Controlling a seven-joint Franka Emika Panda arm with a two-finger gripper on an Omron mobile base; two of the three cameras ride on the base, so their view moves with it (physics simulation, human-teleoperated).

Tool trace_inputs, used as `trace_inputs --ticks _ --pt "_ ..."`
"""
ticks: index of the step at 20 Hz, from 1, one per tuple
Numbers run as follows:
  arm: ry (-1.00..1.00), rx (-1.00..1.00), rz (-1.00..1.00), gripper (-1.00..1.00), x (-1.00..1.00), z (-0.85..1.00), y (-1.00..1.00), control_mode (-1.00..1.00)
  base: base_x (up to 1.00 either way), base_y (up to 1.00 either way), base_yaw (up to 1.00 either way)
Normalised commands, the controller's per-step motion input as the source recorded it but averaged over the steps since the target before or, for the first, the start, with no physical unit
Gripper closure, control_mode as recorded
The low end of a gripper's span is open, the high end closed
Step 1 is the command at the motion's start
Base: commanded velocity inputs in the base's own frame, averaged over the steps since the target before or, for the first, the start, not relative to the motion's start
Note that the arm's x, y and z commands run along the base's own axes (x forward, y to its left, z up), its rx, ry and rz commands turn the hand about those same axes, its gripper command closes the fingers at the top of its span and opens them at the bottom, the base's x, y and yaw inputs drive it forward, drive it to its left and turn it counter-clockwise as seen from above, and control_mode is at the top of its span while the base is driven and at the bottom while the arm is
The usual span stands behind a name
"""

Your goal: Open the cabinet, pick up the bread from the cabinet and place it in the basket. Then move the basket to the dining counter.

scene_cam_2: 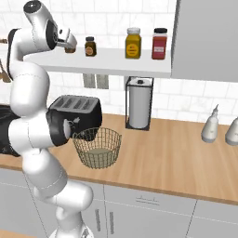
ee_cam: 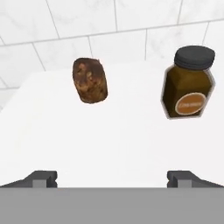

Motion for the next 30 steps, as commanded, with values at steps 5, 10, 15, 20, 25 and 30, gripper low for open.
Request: trace_inputs --ticks 5,10,15,20,25,30 --pt "0.0 0.0 0.0 -1.0 0.43 -0.01 0.15 -1.0 0.0 0.0 0.0" --pt "0.0 -0.01 0.0 -1.0 0.08 0.0 0.09 -1.0 0.0 0.0 0.0" --pt "0.0 -0.02 0.0 -1.0 0.25 0.0 0.16 -1.0 0.0 0.0 0.0" --pt "0.0 0.0 0.0 -1.0 0.47 -0.01 0.07 -1.0 0.0 0.0 0.0" --pt "0.0 0.0 0.0 -1.0 0.45 -0.01 0.01 -1.0 0.0 0.0 0.0" --pt "0.0 0.0 0.0 -1.0 0.44 -0.07 0.06 -1.0 0.0 0.0 0.0"
